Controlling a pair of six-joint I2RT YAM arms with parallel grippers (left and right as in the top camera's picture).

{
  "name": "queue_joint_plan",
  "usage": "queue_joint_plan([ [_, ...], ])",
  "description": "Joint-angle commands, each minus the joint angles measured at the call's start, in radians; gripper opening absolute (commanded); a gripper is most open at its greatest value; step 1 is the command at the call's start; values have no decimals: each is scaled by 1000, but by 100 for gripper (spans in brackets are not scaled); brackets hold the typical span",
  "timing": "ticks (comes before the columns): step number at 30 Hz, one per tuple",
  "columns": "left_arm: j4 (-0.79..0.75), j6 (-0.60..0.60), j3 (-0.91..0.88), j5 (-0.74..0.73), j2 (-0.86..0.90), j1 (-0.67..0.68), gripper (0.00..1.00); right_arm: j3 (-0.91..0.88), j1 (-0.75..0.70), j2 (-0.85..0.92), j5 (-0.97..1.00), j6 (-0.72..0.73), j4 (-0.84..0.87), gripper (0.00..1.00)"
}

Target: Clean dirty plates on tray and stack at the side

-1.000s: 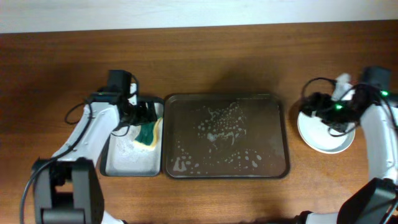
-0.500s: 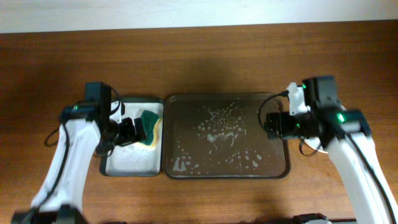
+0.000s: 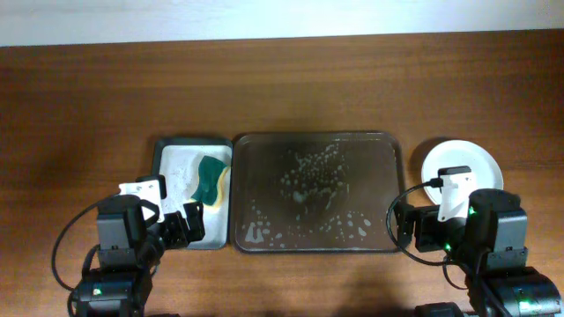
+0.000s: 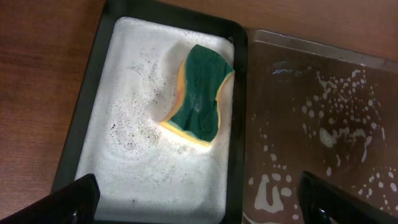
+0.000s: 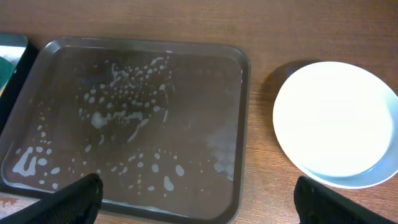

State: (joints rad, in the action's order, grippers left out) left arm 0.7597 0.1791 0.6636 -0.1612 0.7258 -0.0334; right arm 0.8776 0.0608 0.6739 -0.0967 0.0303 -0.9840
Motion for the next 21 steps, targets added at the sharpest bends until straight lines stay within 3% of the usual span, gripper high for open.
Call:
queue_joint_plan([
  [1, 1, -16, -8, -8, -1, 0, 99, -9, 5, 14, 12, 11, 1, 99],
  [6, 1, -16, -8, -8, -1, 0, 99, -10, 7, -108, 75, -26, -18, 99],
  [12, 1, -16, -8, -7, -1, 0, 99, -155, 52, -536, 72, -26, 106, 99],
  [15, 1, -16, -8, -8, -1, 0, 99, -323, 52, -671, 71, -26, 287, 99],
  [21, 1, -16, -8, -7, -1, 0, 100, -639, 52, -670, 55, -26, 804, 99],
])
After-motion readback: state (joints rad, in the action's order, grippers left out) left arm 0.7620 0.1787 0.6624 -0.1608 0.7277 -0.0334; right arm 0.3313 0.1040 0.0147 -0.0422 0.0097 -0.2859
